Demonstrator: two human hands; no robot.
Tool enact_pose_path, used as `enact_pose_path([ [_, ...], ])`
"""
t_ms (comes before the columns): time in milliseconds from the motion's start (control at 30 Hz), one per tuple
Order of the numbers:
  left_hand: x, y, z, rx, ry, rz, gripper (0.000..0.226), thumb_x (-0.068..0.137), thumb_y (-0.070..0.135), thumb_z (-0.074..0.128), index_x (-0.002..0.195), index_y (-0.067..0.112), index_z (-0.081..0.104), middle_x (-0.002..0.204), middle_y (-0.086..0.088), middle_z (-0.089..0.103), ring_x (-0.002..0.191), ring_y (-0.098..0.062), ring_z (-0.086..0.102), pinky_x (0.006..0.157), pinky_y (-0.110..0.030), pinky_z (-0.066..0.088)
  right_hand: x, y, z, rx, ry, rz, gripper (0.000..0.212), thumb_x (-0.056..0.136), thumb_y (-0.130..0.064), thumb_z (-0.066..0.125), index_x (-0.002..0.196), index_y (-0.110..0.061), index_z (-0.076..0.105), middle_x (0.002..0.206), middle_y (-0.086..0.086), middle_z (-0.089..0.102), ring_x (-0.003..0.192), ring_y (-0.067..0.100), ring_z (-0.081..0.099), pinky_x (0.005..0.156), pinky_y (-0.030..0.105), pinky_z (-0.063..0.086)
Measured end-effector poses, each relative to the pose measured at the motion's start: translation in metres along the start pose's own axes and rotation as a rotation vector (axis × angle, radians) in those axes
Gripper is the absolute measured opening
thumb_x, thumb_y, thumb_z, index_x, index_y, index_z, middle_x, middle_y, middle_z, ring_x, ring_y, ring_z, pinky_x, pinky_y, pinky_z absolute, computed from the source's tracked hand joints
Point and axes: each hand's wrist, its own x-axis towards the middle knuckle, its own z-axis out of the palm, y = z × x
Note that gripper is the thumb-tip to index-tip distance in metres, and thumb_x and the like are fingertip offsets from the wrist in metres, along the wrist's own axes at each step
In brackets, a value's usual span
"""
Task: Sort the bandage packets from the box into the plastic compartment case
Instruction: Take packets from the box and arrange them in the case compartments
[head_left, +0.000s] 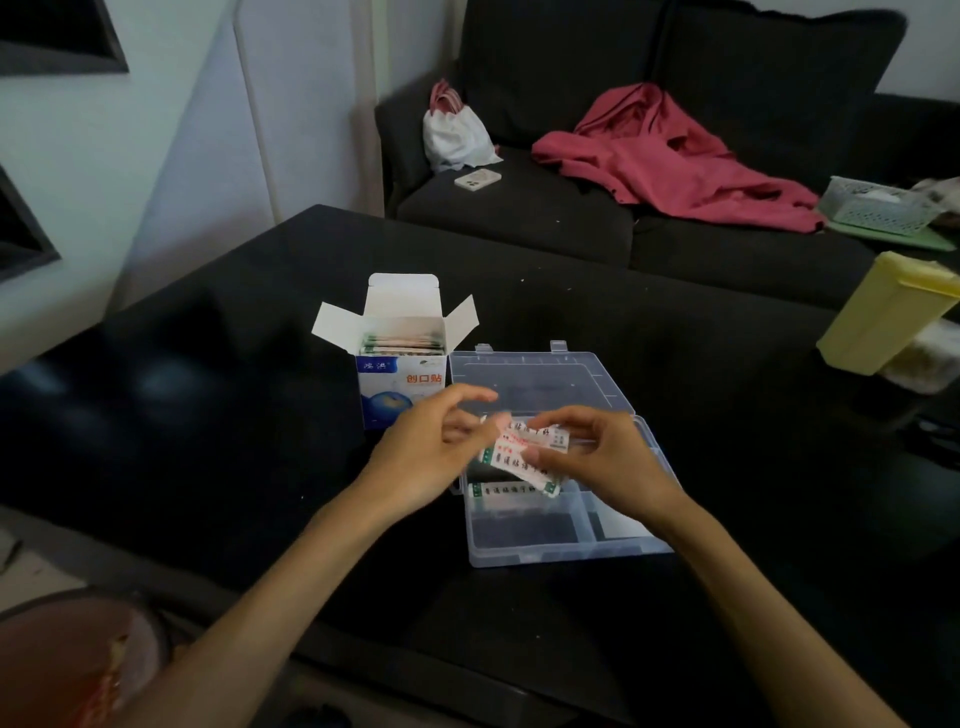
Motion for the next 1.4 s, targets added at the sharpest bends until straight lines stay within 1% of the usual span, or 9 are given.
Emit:
enact_pose_path([
  [100,-0.002,-0.006,0.001,0.4,0.028,0.066,0.025,0.085,0.035,0.066,0.108,0.041,0.058,0.096,0.02,0.064,0.084,0.007,0.057,0.068,-0.014,0.043,0.003,0.006,0.002,-0.123,-0.04,-0.084,0.021,0.079,-0.016,0.071,0.093,-0.028,0.061,0.102,0.001,0.067,0.087,0.014,0.068,0.069,0.03,0.059],
  [167,-0.003,-0.007,0.0,0.466,0.032,0.092,0.019,0.086,0.035,0.065,0.103,0.04,0.059,0.096,0.018,0.066,0.077,0.006,0.056,0.062,-0.013,0.038,0.004,0.01,0.003,-0.196,-0.028,-0.128,0.019,0.078,-0.019,0.072,0.091,-0.03,0.063,0.098,-0.001,0.069,0.086,0.013,0.068,0.07,0.033,0.059],
  [267,-0.004,-0.006,-0.001,0.533,0.023,0.127,0.015,0.088,0.037,0.062,0.102,0.039,0.059,0.098,0.019,0.068,0.067,0.006,0.054,0.057,-0.013,0.038,0.005,0.013,0.006,-0.386,0.041,-0.231,0.019,0.078,-0.026,0.072,0.096,-0.026,0.066,0.095,-0.005,0.07,0.085,0.007,0.065,0.07,0.023,0.055],
  [367,-0.003,-0.005,-0.001,0.533,0.075,0.145,0.014,0.089,0.035,0.062,0.102,0.038,0.058,0.097,0.02,0.067,0.066,0.006,0.054,0.057,-0.014,0.041,0.008,0.011,0.004,-0.447,0.114,-0.293,0.022,0.078,-0.027,0.072,0.1,-0.023,0.068,0.091,-0.008,0.069,0.08,0.0,0.062,0.066,0.015,0.05],
  [533,-0.001,-0.011,-0.002,0.596,-0.031,0.106,0.012,0.091,0.035,0.059,0.1,0.04,0.052,0.099,0.017,0.069,0.071,0.004,0.055,0.06,-0.015,0.041,0.008,0.01,0.004,-0.553,-0.103,-0.183,0.028,0.08,-0.03,0.071,0.107,-0.025,0.067,0.105,-0.003,0.069,0.086,0.004,0.061,0.077,0.026,0.055],
  [700,-0.001,-0.011,0.0,0.681,-0.033,0.119,0.018,0.093,0.035,0.055,0.11,0.039,0.057,0.106,0.015,0.067,0.092,-0.003,0.061,0.075,-0.025,0.05,0.011,0.003,-0.003,-0.654,-0.031,-0.198,0.019,0.087,-0.024,0.064,0.104,-0.027,0.07,0.106,-0.008,0.069,0.087,0.003,0.058,0.078,0.024,0.053],
  [933,0.001,-0.013,0.007,0.858,-0.038,0.168,0.025,0.092,0.041,0.053,0.116,0.038,0.059,0.111,0.008,0.065,0.098,-0.013,0.061,0.082,-0.034,0.052,0.01,0.007,0.0,-0.78,-0.114,-0.134,0.023,0.088,-0.025,0.062,0.109,-0.025,0.069,0.111,-0.007,0.068,0.087,0.002,0.055,0.077,0.02,0.049],
  [1033,0.0,-0.012,0.01,0.849,-0.068,0.161,0.028,0.093,0.039,0.052,0.122,0.037,0.055,0.117,0.004,0.063,0.104,-0.016,0.059,0.085,-0.034,0.05,0.01,0.003,0.003,-0.763,-0.082,-0.14,0.021,0.09,-0.022,0.059,0.108,-0.026,0.069,0.108,-0.005,0.069,0.092,0.005,0.059,0.089,0.028,0.049],
  [1400,-0.003,-0.007,0.007,0.912,-0.034,0.225,0.029,0.091,0.036,0.053,0.118,0.038,0.062,0.105,0.007,0.067,0.091,-0.014,0.061,0.077,-0.032,0.052,0.01,0.004,0.002,-0.882,-0.162,-0.091,0.023,0.087,-0.031,0.061,0.109,-0.029,0.07,0.115,-0.004,0.066,0.105,0.013,0.056,0.091,0.03,0.047],
])
